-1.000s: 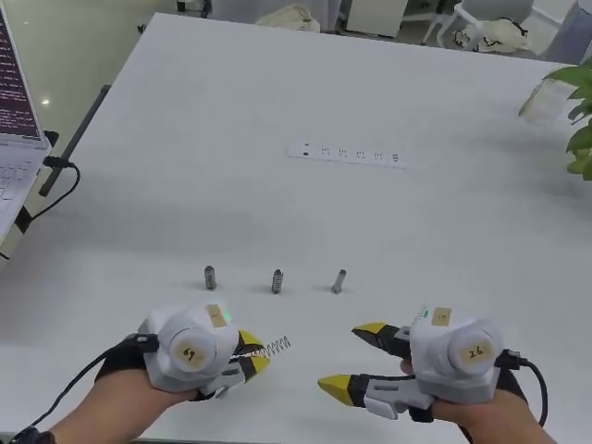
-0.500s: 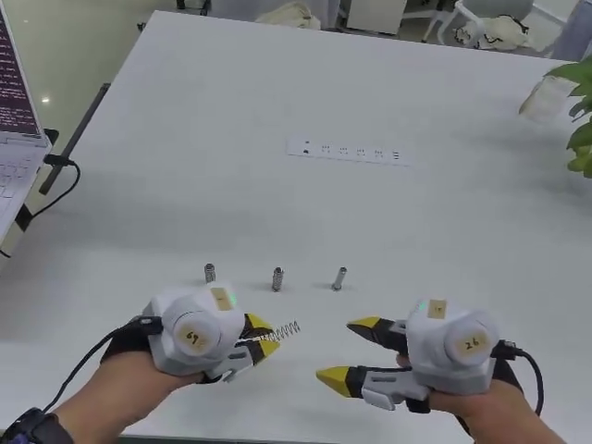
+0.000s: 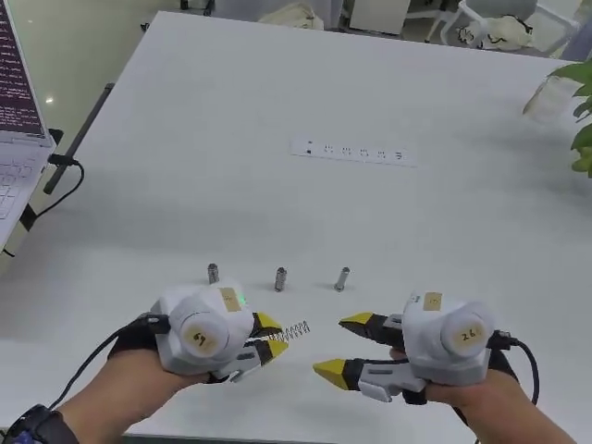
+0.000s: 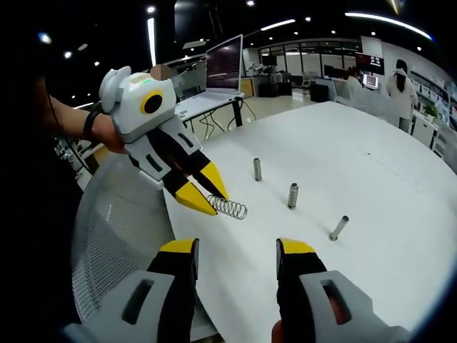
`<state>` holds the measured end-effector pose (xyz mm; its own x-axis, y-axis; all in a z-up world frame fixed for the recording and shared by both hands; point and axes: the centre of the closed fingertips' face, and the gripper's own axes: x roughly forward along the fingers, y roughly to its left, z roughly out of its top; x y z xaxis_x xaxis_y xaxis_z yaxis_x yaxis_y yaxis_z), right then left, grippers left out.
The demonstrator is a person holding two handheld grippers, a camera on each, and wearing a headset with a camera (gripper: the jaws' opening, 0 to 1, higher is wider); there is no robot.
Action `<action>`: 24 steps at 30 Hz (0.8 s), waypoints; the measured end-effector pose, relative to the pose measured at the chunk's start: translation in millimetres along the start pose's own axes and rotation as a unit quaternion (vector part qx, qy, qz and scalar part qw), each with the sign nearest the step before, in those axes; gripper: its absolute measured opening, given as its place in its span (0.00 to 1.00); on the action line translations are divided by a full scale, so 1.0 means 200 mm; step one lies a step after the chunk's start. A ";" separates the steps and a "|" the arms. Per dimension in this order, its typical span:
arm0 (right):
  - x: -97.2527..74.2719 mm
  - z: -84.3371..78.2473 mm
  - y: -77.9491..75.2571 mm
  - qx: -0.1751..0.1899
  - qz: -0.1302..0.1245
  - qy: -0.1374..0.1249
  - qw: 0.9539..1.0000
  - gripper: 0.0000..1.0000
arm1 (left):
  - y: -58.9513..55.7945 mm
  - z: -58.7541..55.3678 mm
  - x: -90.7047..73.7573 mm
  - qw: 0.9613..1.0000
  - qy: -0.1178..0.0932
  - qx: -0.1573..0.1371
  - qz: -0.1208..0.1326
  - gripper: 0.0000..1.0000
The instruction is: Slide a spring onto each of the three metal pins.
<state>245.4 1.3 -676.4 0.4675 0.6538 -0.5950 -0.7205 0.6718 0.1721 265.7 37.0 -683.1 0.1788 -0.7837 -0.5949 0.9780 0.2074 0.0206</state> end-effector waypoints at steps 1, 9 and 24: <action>0.00 0.00 0.00 -0.001 0.002 0.000 1.000 0.41 | 0.00 0.00 0.00 1.000 -0.001 0.001 0.000 0.02; 0.03 0.04 0.04 -0.007 0.018 -0.006 1.000 0.37 | -0.05 0.03 0.01 1.000 -0.002 0.013 -0.009 0.02; 0.04 0.05 0.09 -0.013 0.055 -0.008 0.998 0.25 | -0.11 0.06 0.02 0.999 0.001 0.046 -0.026 0.02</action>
<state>241.2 23.2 -670.4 0.3931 0.7284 -0.5612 -0.7810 0.5866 0.2144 246.4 22.6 -675.7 0.1284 -0.7912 -0.5979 0.9916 0.1124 0.0642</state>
